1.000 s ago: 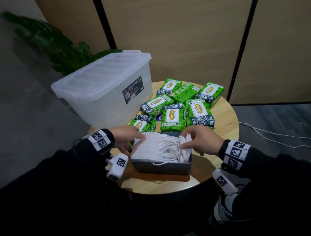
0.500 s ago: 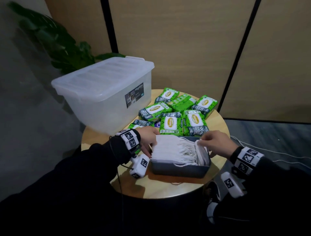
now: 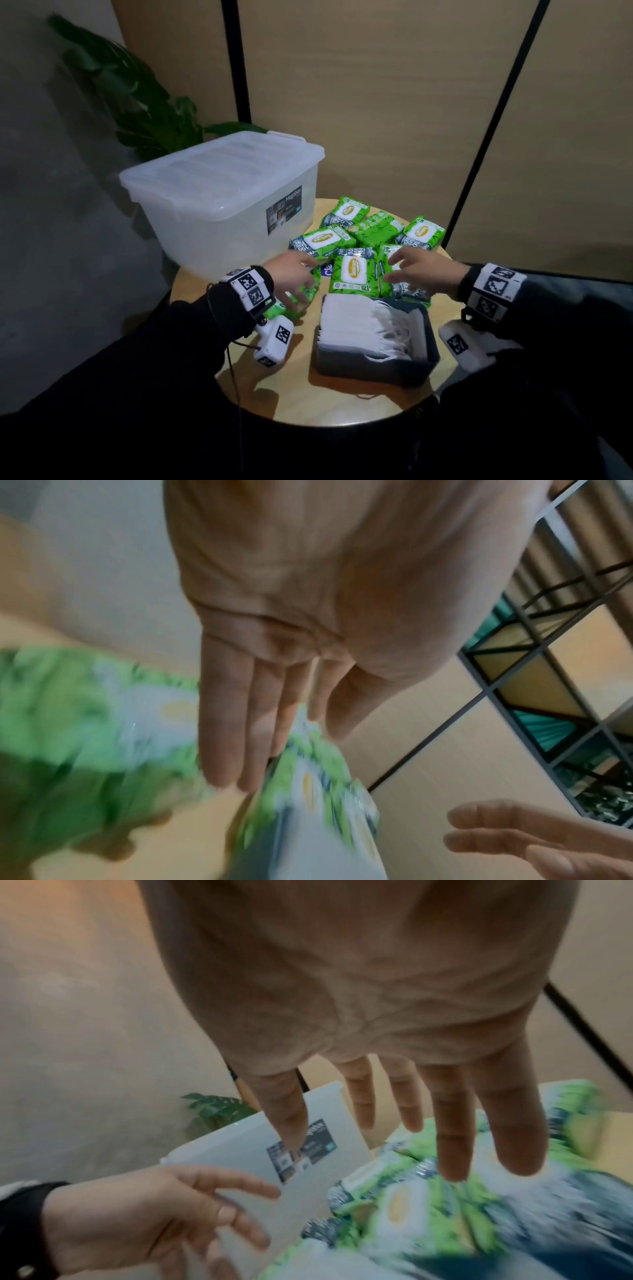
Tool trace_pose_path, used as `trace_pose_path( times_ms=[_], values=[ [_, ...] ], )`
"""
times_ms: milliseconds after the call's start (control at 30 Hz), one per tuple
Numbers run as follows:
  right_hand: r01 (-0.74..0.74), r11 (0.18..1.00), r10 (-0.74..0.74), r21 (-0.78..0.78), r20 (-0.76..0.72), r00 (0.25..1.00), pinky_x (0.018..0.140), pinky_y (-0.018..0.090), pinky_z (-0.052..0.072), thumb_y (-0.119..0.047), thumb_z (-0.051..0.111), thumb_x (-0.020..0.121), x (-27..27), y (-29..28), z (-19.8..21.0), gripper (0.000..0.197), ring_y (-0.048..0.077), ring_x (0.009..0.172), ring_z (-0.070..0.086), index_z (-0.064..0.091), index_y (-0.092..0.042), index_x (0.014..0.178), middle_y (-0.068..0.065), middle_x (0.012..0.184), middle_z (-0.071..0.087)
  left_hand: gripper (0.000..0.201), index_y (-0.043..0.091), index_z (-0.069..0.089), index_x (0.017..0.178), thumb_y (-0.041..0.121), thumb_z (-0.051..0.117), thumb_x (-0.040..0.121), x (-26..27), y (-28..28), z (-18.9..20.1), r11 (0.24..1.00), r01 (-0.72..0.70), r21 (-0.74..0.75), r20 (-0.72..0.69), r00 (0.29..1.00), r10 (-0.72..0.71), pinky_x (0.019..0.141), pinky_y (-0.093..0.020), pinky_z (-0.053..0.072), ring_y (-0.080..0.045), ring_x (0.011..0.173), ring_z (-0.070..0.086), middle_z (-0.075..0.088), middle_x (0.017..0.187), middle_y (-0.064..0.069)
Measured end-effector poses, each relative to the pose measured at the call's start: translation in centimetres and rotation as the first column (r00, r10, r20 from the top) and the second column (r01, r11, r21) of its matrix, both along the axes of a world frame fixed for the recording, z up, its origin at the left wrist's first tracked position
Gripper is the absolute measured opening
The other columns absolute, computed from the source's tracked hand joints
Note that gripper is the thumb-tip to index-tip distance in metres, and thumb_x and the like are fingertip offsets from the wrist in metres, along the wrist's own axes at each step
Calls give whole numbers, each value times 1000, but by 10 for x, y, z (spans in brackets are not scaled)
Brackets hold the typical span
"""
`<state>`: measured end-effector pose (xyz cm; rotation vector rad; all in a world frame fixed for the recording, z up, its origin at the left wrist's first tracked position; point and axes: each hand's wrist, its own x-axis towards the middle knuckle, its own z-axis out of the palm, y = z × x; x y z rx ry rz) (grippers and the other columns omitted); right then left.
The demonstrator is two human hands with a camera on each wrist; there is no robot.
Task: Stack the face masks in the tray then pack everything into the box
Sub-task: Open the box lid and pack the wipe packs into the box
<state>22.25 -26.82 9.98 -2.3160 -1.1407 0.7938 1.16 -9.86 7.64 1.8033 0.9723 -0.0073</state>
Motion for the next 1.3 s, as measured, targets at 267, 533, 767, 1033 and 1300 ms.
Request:
trace_pose_path(
  times_ms=[267, 533, 767, 1033, 1300],
  values=[
    [59, 974, 86, 221, -595, 799, 90, 55, 57, -21, 59, 103, -55, 125, 66, 21, 30, 86, 68, 62, -9, 120, 13, 104, 63, 39, 27, 66, 128, 14, 60, 92, -72, 124, 76, 440, -204, 875, 100, 963, 249, 97, -43, 53, -25, 112, 62, 63, 129, 1],
    [34, 986, 60, 165, -533, 844, 75, 53, 59, -37, 64, 100, -112, 218, 32, 48, 32, 100, 62, 51, -13, 139, 12, 125, 52, 85, 36, 29, 158, 37, 75, 86, -122, 190, 62, 520, 125, 845, -309, 907, 285, 115, -46, 33, -31, 138, 44, 41, 159, -3],
    [203, 956, -14, 211, -661, 750, 72, 55, 60, -52, 49, 104, -113, 264, 17, 57, 37, 91, 67, 43, -7, 138, 22, 123, 58, 68, 35, 39, 155, 19, 55, 91, -33, 161, 54, 426, 207, 881, -247, 968, 39, 109, -43, 40, -30, 131, 43, 47, 153, 4],
    [339, 887, -12, 313, -718, 696, 47, 40, 58, -29, 51, 105, -92, 272, 16, 35, 29, 56, 72, 55, 1, 124, 18, 84, 67, 35, 26, 69, 127, 32, 71, 93, -49, 178, 69, 709, -312, 632, 265, 947, 180, 106, -36, 48, -22, 117, 63, 68, 128, 0],
    [315, 894, 20, 318, -731, 683, 41, 28, 53, -29, 51, 106, -86, 274, 13, 32, 25, 56, 71, 54, -5, 126, 13, 85, 70, 71, 18, 54, 115, 47, 88, 60, -90, 181, 15, 400, -791, -463, 440, 186, 879, 78, -46, 61, -32, 96, 69, 65, 117, -10]
  ],
)
